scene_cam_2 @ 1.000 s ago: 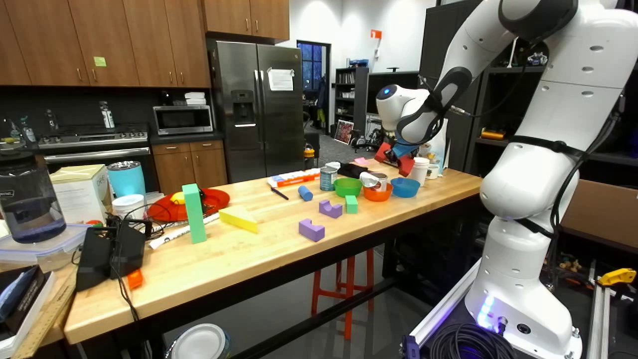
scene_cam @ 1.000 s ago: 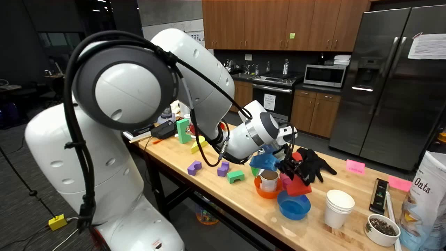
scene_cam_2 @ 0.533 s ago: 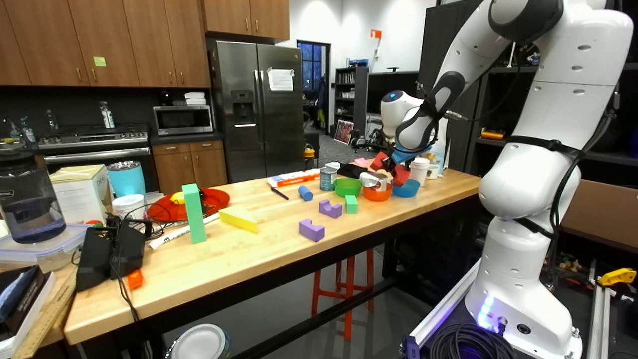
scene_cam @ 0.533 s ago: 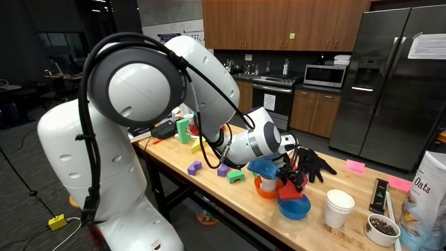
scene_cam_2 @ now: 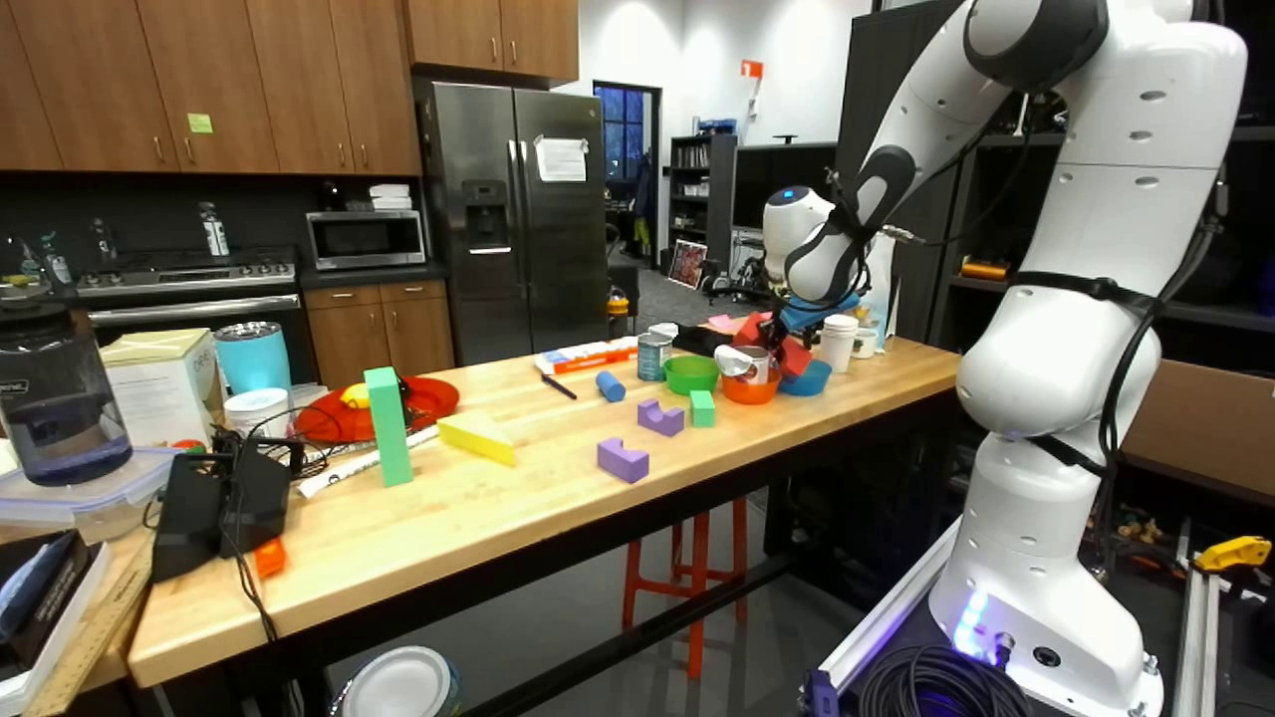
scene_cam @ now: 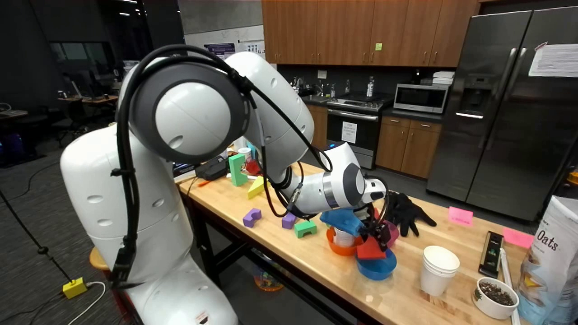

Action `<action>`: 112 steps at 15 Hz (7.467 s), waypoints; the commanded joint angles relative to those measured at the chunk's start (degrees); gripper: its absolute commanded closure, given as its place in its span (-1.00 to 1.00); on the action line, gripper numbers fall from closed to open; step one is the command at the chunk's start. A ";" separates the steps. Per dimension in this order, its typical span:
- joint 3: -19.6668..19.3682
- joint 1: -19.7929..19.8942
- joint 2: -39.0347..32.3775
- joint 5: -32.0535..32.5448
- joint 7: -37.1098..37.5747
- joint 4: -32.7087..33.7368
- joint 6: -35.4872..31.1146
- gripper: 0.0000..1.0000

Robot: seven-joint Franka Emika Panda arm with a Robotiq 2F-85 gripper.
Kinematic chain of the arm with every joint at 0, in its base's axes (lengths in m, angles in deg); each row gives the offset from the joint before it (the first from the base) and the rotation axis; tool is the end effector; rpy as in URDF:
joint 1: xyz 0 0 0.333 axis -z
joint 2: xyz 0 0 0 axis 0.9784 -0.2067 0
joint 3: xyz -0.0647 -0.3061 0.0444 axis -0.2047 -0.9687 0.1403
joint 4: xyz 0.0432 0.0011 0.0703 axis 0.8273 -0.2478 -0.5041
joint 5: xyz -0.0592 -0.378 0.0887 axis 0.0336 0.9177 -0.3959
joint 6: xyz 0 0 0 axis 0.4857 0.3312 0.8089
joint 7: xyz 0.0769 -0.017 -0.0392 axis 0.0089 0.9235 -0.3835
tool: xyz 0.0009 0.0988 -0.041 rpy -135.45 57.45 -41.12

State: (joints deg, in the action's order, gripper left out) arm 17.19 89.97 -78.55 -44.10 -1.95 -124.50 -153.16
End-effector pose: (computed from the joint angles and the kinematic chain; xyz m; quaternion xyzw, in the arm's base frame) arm 0.4431 -0.1902 0.3271 0.9505 -0.2216 0.1191 0.1826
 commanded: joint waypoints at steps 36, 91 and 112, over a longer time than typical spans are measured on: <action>6.04 1.43 15.41 17.10 2.33 5.14 48.67 -1.00; 9.81 -8.97 17.25 42.94 14.50 12.76 41.06 -1.00; 31.83 -24.41 16.09 -13.10 37.45 6.20 65.15 -1.00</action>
State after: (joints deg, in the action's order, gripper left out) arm 47.61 66.44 -60.42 -51.07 31.85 -120.04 -89.09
